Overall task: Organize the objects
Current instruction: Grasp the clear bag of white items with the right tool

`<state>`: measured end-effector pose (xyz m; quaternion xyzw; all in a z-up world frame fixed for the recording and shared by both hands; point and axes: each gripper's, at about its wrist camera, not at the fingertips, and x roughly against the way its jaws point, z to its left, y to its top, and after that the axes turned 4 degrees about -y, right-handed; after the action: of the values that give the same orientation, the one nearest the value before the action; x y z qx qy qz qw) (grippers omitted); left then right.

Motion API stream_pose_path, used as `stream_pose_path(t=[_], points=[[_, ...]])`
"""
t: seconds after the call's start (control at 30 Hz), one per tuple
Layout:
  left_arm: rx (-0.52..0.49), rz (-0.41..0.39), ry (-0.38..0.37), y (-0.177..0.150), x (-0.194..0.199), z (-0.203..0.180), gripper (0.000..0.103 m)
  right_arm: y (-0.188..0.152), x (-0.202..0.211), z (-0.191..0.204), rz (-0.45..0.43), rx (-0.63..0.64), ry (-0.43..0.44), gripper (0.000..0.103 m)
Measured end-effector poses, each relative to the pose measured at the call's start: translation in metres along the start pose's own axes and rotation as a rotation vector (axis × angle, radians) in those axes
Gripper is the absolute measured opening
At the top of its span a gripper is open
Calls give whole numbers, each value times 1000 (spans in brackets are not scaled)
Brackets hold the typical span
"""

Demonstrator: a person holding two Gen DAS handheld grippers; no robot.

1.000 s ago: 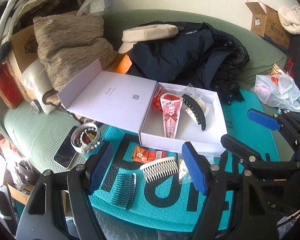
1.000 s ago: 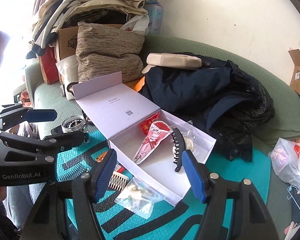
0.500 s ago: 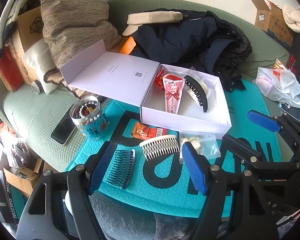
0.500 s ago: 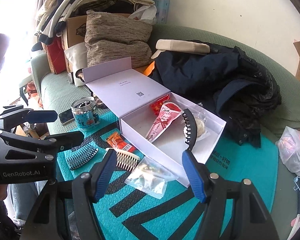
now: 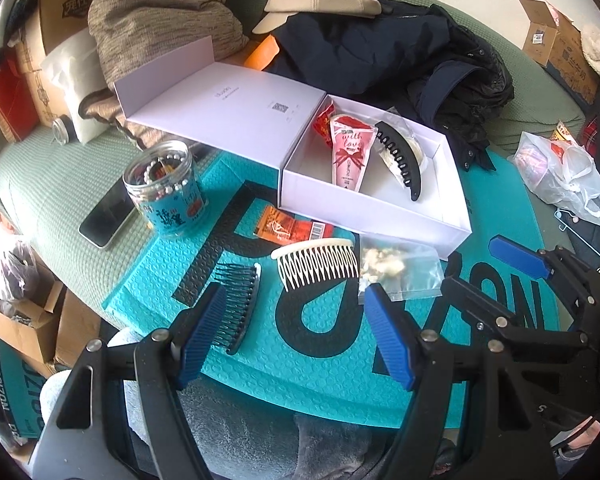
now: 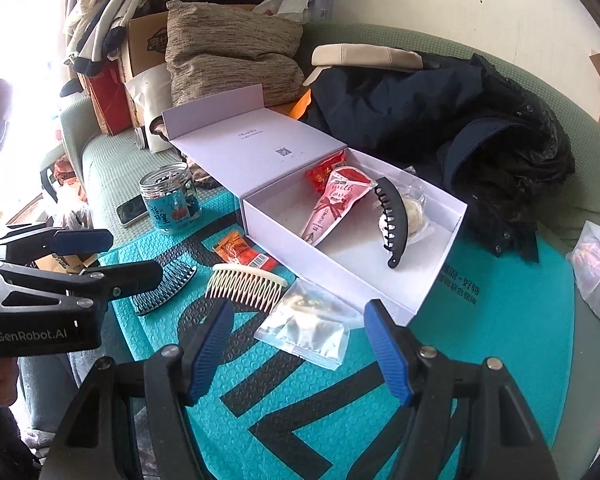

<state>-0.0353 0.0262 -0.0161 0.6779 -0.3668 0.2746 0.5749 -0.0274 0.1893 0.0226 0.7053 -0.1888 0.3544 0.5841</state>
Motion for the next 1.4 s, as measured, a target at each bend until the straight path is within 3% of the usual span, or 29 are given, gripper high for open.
stream_pose_path(t=[0.93, 1.2, 1.4], points=[[39, 146, -11, 8, -93, 9, 70, -21, -93, -39, 185, -153, 103, 68], [42, 169, -30, 14, -110, 11, 70, -19, -116, -41, 220, -199, 154, 68], [48, 187, -46, 19, -122, 15, 70, -16, -121, -40, 195, -228, 176, 68]])
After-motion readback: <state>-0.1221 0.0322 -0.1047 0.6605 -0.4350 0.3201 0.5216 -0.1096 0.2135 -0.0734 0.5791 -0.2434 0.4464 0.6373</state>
